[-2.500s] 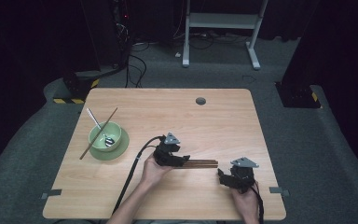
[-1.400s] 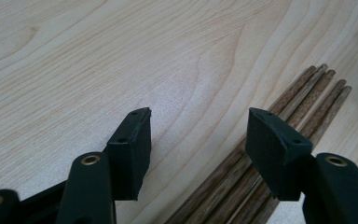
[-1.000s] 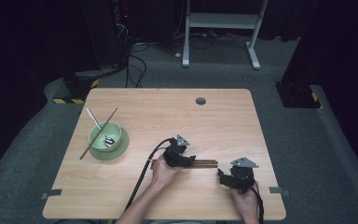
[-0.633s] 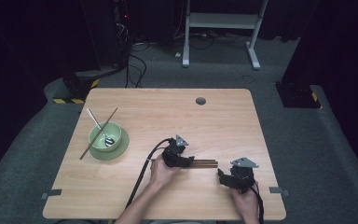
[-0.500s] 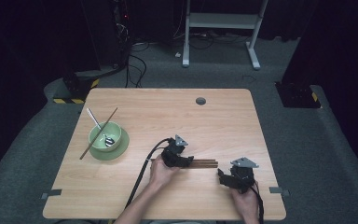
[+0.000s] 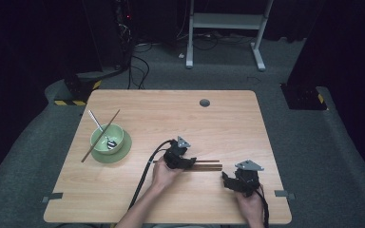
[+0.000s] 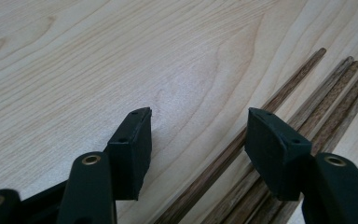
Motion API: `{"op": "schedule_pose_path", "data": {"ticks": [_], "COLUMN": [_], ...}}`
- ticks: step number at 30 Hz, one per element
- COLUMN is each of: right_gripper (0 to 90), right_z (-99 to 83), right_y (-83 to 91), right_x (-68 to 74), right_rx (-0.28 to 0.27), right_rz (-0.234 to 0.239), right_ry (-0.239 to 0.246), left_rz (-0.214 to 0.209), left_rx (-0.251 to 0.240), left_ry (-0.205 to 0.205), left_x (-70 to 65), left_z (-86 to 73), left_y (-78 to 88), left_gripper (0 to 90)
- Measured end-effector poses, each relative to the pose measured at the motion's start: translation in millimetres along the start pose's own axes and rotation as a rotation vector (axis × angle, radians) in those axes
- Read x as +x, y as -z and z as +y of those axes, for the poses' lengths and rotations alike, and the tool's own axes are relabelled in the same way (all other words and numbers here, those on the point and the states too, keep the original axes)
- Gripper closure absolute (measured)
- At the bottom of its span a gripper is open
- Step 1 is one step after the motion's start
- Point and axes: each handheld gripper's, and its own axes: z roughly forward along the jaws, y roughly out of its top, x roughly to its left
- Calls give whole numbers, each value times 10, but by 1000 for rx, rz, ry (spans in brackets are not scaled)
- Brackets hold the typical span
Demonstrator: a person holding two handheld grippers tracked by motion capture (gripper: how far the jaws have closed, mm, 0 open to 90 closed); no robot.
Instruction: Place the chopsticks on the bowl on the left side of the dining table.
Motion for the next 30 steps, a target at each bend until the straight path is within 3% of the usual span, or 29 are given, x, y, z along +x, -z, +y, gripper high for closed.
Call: {"op": "schedule_pose_path", "data": {"ticks": [10, 30], "right_gripper": [216, 216], "right_z": [0, 0], "right_y": [0, 0], "right_x": [0, -1], "right_rx": [0, 0], "right_rz": [0, 1], "right_ry": [0, 0], "left_rz": [9, 13], "left_rx": [-1, 25], "left_ry": [5, -7], "left_x": [49, 109], "left_z": [9, 49], "left_y": [-3, 4], "left_gripper": [431, 554]}}
